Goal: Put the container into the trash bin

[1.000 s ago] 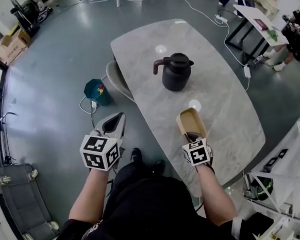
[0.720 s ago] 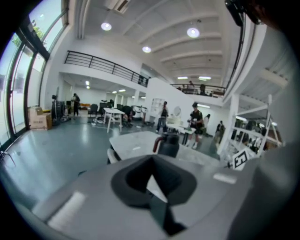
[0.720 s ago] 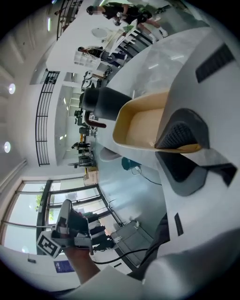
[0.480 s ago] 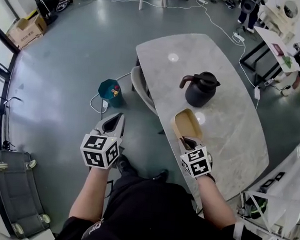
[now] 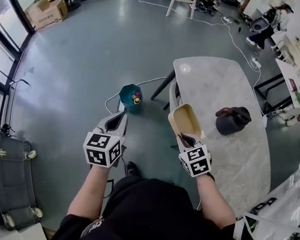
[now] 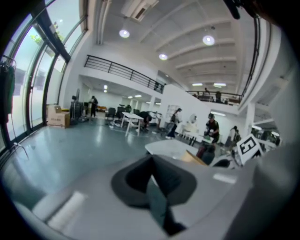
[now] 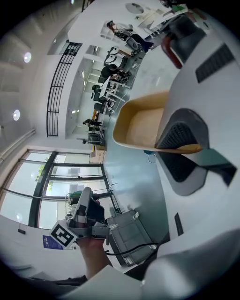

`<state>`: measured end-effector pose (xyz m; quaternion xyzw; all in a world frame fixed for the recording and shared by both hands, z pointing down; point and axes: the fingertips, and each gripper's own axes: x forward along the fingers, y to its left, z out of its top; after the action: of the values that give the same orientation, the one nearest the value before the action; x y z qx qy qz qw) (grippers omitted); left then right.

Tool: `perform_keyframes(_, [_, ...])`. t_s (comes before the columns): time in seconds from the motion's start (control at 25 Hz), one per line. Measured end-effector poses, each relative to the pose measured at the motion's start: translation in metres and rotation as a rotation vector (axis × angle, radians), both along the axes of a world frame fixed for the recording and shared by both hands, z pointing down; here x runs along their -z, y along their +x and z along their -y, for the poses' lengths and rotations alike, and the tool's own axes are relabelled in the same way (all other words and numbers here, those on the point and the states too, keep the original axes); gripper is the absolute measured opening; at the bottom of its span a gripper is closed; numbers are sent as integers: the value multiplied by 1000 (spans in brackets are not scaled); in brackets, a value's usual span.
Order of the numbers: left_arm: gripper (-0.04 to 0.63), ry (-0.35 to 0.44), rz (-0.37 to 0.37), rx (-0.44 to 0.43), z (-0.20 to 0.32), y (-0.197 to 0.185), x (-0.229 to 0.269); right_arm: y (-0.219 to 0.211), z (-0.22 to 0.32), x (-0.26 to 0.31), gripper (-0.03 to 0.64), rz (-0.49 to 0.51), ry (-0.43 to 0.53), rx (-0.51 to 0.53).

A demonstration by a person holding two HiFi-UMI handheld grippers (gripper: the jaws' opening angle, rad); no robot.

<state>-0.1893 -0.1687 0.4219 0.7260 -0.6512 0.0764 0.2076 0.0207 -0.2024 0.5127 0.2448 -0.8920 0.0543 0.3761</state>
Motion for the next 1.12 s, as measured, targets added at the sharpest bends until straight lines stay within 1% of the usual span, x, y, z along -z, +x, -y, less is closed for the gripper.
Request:
perform_keyframes(0.16, [9, 6, -6, 28, -3, -57, -2, -69, 6, 9, 9, 5, 21, 47])
perform_keyframes(0.28, [9, 14, -7, 42, -4, -91, -3, -115, 7, 10, 9, 4, 26, 89])
perform_keyframes(0.48, [9, 27, -4, 61, 8, -126, -2, -171, 16, 2, 9, -4, 6, 164])
perform_keyframes(0.64, [9, 19, -4, 77, 25, -152, -7, -211, 35, -9, 9, -14, -8, 214])
perform_keyframes(0.76, [9, -1, -7, 91, 40, -173, -21, -238, 54, -31, 10, -27, -33, 238])
perform_keyframes(0.88, [9, -31, -15, 108, 59, -194, -47, -262, 81, -65, 10, -41, -58, 244])
perform_keyframes(1.04, [9, -83, -58, 144, 88, -221, -84, -296, 113, -116, 11, -77, -96, 281])
perform_keyframes(1.12, [9, -118, -75, 147, 108, -234, -101, -311, 130, -139, 11, -106, -118, 306])
